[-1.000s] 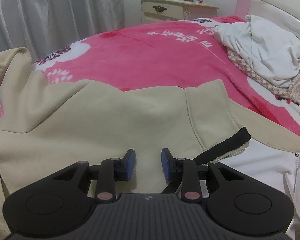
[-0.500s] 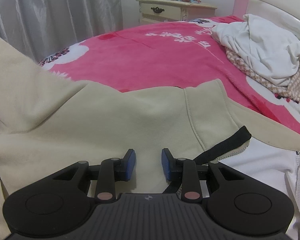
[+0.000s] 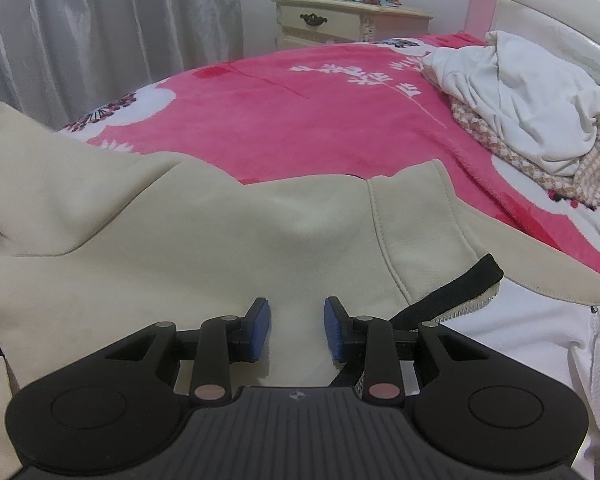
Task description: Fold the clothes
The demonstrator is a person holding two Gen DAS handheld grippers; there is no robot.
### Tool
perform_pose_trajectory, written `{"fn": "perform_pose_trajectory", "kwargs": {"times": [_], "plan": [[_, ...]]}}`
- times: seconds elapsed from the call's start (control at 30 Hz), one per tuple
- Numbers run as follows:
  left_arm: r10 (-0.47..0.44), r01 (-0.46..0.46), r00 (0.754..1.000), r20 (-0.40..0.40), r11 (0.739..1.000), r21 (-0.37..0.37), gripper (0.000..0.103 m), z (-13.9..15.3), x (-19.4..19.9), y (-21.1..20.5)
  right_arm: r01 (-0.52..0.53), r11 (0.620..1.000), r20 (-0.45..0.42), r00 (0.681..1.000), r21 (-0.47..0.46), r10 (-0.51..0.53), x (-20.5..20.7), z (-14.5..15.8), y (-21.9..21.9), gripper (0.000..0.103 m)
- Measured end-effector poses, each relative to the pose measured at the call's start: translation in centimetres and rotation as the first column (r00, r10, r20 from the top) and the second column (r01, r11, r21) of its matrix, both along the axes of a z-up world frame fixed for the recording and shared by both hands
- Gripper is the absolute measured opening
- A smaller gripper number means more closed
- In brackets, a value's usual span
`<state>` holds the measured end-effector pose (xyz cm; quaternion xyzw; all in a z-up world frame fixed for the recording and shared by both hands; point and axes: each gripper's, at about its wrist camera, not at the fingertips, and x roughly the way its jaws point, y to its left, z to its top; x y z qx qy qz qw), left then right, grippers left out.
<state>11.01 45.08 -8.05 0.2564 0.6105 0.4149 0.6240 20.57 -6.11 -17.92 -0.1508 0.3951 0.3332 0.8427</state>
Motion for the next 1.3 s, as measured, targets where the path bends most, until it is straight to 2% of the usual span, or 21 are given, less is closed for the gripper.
{"fn": "perform_pose_trajectory", "kwargs": {"times": [0.03,0.13,0.23,0.3,0.37,0.4,0.53,0.67,0.73,0.8,0.9,0.97,1.0,1.1,1.17,1.2,1.3], "plan": [[0.017,-0.017,1.0,0.013,0.999,0.037,0.029,0.1,0.0,0.4,0.003,1.0,0.002,1.0,0.0,-0.003,0.0,0.0,0.1,0.033],[-0.01,0.005,0.99,0.138,0.999,0.036,0.03,2.0,-0.3,-1.2,0.008,1.0,0.01,1.0,-0.005,-0.008,-0.1,-0.1,0.3,0.034],[-0.112,0.135,0.954,0.277,0.989,-0.065,0.034,4.5,-1.1,-6.0,0.008,1.0,0.014,1.0,-0.013,-0.008,-0.1,-0.1,0.4,0.034],[-0.178,0.24,0.922,0.345,0.959,-0.148,0.035,5.5,-1.6,-10.0,0.008,1.0,0.011,1.0,-0.018,-0.007,-0.1,0.3,0.4,0.035],[-0.245,0.363,0.878,0.411,0.901,-0.238,0.037,6.5,-2.2,-14.4,0.015,1.0,0.004,1.0,-0.008,-0.015,0.0,1.2,0.0,0.035],[-0.281,0.425,0.856,0.435,0.861,-0.28,0.039,6.9,-2.5,-16.6,0.021,1.0,0.007,1.0,0.002,-0.021,0.0,1.8,-0.4,0.035],[-0.422,0.618,0.772,0.476,0.673,-0.406,0.048,6.8,-4.4,-24.8,0.046,0.996,0.046,0.998,0.08,-0.05,-1.0,5.5,-3.1,0.035],[-0.513,0.688,0.725,0.458,0.517,-0.509,0.048,4.3,-6.8,-29.8,0.048,0.99,0.054,0.997,0.135,-0.056,-3.5,10.2,-6.7,0.035],[-0.536,0.696,0.714,0.45,0.471,-0.542,0.048,3.4,-7.8,-31.1,0.042,0.988,0.046,0.998,0.149,-0.05,-5.1,13.0,-8.8,0.035],[-0.537,0.685,0.721,0.438,0.46,-0.565,0.048,2.4,-8.7,-31.7,0.042,0.987,0.034,0.998,0.153,-0.048,-7.2,16.1,-11.0,0.035],[-0.475,0.63,0.769,0.427,0.457,-0.627,0.048,1.7,-9.4,-30.8,0.072,0.981,-0.021,0.997,0.181,-0.069,-11.1,20.9,-14.6,0.036],[-0.424,0.582,0.807,0.411,0.455,-0.674,0.048,0.9,-9.7,-30.0,0.129,0.962,-0.153,0.984,0.24,-0.094,-14.0,22.2,-16.8,0.037],[-0.41,0.573,0.814,0.411,0.451,-0.685,0.048,0.6,-10.2,-30.0,0.162,0.952,-0.226,0.969,0.261,-0.103,-15.7,22.0,-17.5,0.037],[-0.426,0.607,0.791,0.44,0.454,-0.652,0.048,0.1,-11.4,-30.2,0.235,0.932,-0.4,0.91,0.275,-0.112,-21.4,18.3,-17.8,0.038],[-0.44,0.626,0.777,0.45,0.47,-0.622,0.048,-0.5,-11.5,-30.3,0.238,0.937,-0.458,0.883,0.255,-0.099,-25.0,14.0,-16.2,0.037],[-0.442,0.626,0.778,0.447,0.477,-0.617,0.048,-0.8,-11.6,-30.4,0.243,0.937,-0.481,0.871,0.249,-0.098,-26.4,12.0,-15.4,0.037],[-0.475,0.633,0.77,0.426,0.486,-0.603,0.047,-1.7,-11.9,-30.8,0.269,0.94,-0.495,0.858,0.208,-0.136,-27.4,6.8,-12.6,0.034]]}}
